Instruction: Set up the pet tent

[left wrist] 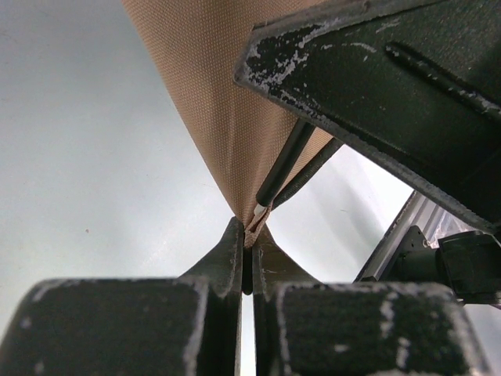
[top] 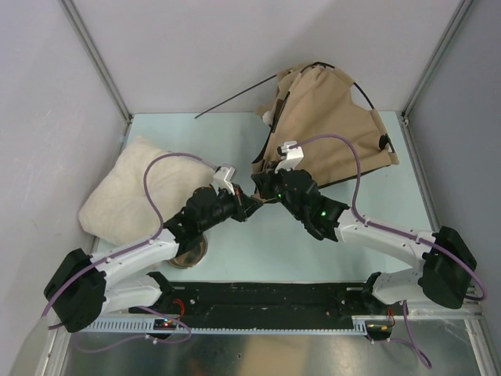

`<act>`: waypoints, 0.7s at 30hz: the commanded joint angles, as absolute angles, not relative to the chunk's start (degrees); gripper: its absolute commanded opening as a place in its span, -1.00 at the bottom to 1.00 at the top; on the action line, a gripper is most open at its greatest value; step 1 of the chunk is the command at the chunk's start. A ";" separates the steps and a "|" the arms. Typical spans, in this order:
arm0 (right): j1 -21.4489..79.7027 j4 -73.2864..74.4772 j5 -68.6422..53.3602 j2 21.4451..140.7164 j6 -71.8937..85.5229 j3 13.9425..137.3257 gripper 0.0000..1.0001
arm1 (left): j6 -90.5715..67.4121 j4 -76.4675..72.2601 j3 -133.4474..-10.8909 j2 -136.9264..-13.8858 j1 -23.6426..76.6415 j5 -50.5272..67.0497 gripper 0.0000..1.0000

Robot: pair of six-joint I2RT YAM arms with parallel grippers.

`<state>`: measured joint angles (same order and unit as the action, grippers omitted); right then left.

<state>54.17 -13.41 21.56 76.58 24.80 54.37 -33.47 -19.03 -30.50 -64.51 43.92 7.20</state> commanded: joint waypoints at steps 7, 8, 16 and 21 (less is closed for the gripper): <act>47.96 -27.08 36.20 71.51 22.69 59.83 -1.00 | -32.25 4.06 -25.46 -66.05 45.92 13.97 -1.00; 47.97 -27.07 36.03 71.57 22.46 59.62 -1.00 | -32.25 4.01 -25.43 -65.94 45.94 13.97 -1.00; 48.72 -27.13 35.43 71.63 21.73 56.34 -1.00 | -31.97 4.29 -25.75 -65.64 45.93 13.25 -1.00; 49.07 -26.26 35.10 70.75 21.47 54.54 -1.00 | -31.86 4.38 -26.16 -66.10 45.97 12.52 -1.00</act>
<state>54.08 -12.47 20.62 76.12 24.73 53.28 -33.45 -17.52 -30.57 -64.40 44.14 7.25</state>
